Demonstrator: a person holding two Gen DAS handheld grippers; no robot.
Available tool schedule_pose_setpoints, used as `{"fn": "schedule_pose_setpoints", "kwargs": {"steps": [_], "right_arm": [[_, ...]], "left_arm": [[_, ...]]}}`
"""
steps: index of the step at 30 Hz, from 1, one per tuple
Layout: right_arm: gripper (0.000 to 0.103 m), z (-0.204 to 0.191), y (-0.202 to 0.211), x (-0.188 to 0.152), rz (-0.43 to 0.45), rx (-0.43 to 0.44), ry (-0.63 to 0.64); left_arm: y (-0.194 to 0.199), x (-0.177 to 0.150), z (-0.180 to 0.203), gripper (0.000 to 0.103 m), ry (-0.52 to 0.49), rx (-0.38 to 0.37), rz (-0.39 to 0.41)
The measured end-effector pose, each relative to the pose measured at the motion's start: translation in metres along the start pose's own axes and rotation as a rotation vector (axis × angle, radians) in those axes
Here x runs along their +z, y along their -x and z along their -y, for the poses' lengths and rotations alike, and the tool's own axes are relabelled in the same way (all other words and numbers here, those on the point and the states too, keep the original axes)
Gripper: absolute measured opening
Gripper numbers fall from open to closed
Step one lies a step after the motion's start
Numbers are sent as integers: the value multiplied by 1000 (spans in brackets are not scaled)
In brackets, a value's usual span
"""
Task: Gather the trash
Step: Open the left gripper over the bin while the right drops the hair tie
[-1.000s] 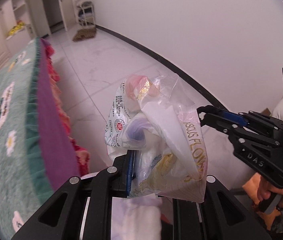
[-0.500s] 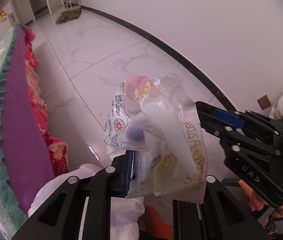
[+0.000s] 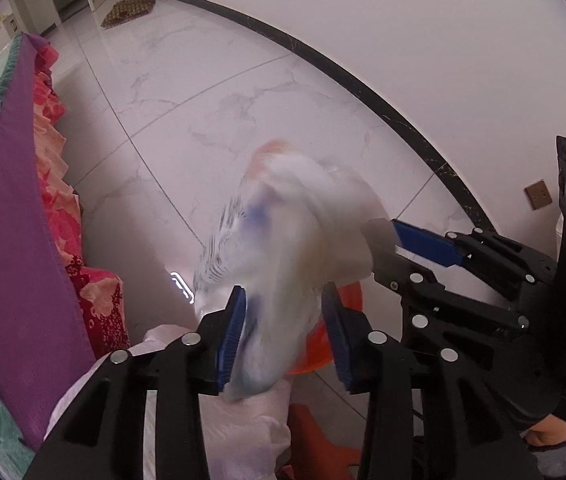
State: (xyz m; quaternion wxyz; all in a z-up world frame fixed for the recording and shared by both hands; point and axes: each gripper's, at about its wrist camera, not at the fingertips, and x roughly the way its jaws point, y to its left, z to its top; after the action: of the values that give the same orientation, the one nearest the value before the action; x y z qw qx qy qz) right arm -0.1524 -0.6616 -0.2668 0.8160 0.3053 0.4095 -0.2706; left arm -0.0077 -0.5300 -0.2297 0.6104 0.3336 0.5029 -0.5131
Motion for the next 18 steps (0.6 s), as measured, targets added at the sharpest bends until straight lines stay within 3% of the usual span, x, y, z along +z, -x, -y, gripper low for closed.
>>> {"fn": "schedule_pose_setpoints", "kwargs": {"steps": [3,18], "right_arm": [[35,2,2,-3,0,-10,0],[35,-6,28,4,48,-15,9]], "left_arm": [[0,0,-1,58,4,18,3],[17,-8,-2,59,-9,19,24]]}}
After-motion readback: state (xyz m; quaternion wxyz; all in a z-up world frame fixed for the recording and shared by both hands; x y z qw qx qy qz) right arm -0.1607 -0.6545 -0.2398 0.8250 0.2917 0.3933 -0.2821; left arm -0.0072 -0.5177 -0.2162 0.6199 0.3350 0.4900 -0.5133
